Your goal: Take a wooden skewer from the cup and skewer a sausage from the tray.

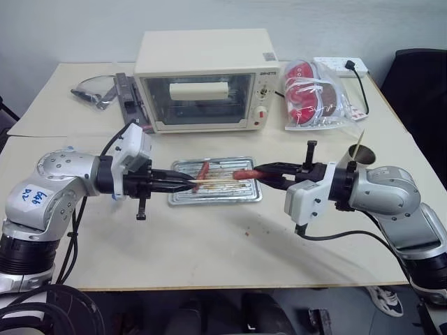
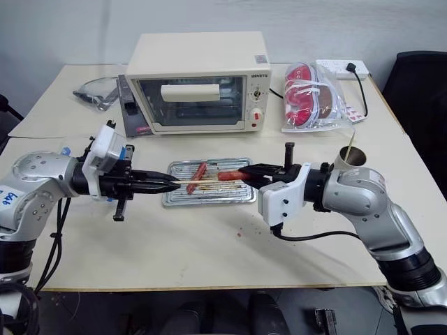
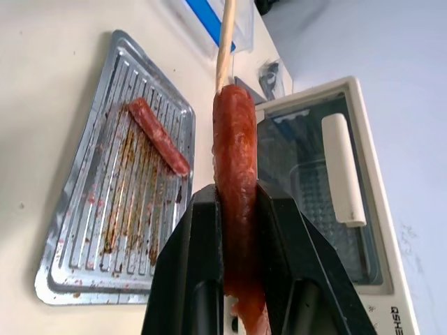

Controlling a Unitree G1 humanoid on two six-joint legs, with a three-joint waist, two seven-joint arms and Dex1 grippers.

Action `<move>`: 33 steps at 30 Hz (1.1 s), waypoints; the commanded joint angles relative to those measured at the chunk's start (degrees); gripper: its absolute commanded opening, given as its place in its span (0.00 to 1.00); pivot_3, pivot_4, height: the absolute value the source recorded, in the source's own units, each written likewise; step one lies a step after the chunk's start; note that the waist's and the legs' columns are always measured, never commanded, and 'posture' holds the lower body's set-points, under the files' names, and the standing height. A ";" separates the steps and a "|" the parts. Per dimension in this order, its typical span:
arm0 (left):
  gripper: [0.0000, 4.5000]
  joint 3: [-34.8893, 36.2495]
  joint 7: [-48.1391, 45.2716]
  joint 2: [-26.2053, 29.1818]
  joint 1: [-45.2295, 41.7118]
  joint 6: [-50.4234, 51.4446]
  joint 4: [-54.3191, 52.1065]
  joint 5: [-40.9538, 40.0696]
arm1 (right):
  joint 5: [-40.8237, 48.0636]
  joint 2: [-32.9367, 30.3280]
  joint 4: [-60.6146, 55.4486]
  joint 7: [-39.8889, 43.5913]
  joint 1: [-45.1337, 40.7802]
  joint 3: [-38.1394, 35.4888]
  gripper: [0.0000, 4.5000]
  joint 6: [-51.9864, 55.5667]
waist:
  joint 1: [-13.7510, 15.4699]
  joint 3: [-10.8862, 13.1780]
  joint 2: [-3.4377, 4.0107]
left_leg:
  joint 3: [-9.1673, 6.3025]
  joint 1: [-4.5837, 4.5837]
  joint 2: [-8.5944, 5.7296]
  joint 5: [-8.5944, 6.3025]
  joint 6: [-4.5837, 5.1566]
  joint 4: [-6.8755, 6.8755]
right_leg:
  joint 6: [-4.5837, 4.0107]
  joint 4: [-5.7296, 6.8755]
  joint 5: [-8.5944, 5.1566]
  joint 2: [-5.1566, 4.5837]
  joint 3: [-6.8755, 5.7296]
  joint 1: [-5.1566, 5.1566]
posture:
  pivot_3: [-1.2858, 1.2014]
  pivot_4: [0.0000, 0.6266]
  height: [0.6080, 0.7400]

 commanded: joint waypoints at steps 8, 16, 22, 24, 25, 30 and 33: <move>0.00 2.35 -1.55 1.72 -1.08 -2.49 1.46 1.52 | -0.58 -0.50 -1.84 -0.49 1.71 -1.99 0.08 -0.85 | 0.00 0.00 0.00 | 0.00 0.00 0.00 0.00 0.00 0.01 | 0.00 0.02 0.00 0.00 0.00 0.00 | 0.52 0.24 1.00; 0.00 2.25 -0.93 1.22 -0.49 -1.88 -0.06 0.73 | -0.99 -0.03 -1.74 -0.78 1.30 -1.90 0.08 -0.38 | 0.00 0.00 0.00 | 0.00 0.00 0.00 0.00 0.00 0.02 | 0.00 0.03 0.00 0.00 0.00 0.00 | 0.52 0.24 1.00; 0.00 1.33 -0.73 0.40 -0.81 -1.88 -0.34 0.73 | -1.02 0.40 -2.25 -0.92 0.78 -1.68 0.08 0.36 | -0.01 0.00 0.00 | 0.00 0.00 0.00 0.00 0.00 0.02 | 0.00 0.03 0.00 0.00 0.00 0.00 | 0.52 0.24 1.00; 0.00 0.77 -0.48 -0.34 -1.19 -1.85 -0.52 0.75 | -1.02 0.63 -2.43 -0.97 0.54 -1.53 0.08 0.62 | -0.01 0.00 0.00 | 0.00 0.00 0.00 0.00 0.00 0.03 | 0.00 0.04 0.00 0.00 0.00 0.00 | 0.52 0.24 1.00; 0.00 0.38 -0.27 -0.87 -1.54 -1.85 -0.50 0.81 | -1.03 0.81 -2.49 -0.98 0.38 -1.37 0.08 0.71 | 0.00 0.00 0.00 | 0.00 0.00 0.00 0.00 0.00 0.03 | 0.00 0.04 0.00 0.00 0.00 0.00 | 0.52 0.24 1.00; 0.00 -1.50 0.39 -3.47 -3.20 -2.13 -0.47 1.40 | -1.24 2.13 -2.70 -1.00 -0.77 -0.58 0.08 1.64 | 0.01 0.00 0.00 | 0.01 -0.01 -0.01 0.00 0.00 0.07 | 0.00 0.07 0.00 0.00 0.00 0.00 | 0.52 0.24 1.00; 0.00 -2.65 0.53 -4.82 -4.05 -2.49 -0.35 2.05 | -1.44 2.96 -2.85 -0.79 -1.48 -0.09 0.08 1.57 | 0.00 0.00 0.00 | 0.00 0.00 -0.01 0.00 0.00 0.08 | 0.00 0.10 0.00 0.00 -0.01 -0.01 | 0.52 0.24 1.00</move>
